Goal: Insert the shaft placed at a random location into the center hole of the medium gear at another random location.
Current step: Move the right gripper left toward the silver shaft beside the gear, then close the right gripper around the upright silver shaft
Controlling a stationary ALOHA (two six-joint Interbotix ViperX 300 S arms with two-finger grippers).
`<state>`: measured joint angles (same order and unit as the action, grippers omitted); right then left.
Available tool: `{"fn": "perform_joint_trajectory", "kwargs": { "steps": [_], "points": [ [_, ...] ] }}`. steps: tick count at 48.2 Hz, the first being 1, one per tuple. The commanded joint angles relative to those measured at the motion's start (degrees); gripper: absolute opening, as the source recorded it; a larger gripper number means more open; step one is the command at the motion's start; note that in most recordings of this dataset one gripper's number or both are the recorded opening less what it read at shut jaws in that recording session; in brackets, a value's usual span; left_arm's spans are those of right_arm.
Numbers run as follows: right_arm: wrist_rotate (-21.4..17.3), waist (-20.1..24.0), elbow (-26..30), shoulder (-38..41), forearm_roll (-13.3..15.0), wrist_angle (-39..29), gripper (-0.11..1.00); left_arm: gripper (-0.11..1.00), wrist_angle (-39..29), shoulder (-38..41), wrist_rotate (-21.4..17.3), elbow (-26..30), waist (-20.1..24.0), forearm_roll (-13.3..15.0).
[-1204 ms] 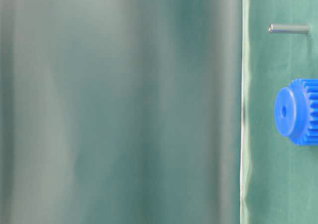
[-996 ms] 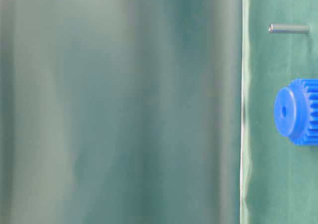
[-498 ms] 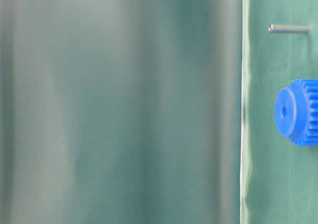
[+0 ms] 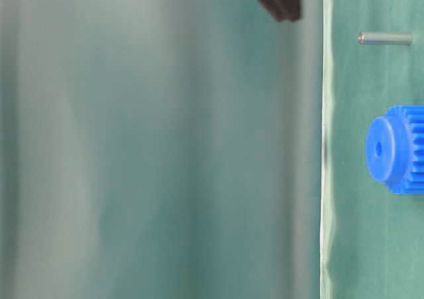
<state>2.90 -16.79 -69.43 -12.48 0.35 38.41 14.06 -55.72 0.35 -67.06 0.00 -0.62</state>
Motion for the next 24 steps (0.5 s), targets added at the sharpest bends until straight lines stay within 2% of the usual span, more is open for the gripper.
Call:
{"fn": "perform_joint_trajectory", "kwargs": {
  "steps": [1, 8, 24],
  "points": [
    [0.9, -0.4, 1.5, 3.3, -0.3, 2.9, 0.86, 0.00, 0.3, 0.5, 0.0, 1.1, -0.1, -0.2],
    [0.9, -0.5, 2.7, 8.5, -0.4, 5.4, 0.86, 0.00, 0.3, 0.5, 0.0, 1.1, -0.1, -0.2],
    [0.5, -0.5, 5.5, 16.7, -0.4, 5.9, 0.86, 0.00, -0.2, 0.5, 0.0, 1.0, -0.2, -0.2]
  ]
}}
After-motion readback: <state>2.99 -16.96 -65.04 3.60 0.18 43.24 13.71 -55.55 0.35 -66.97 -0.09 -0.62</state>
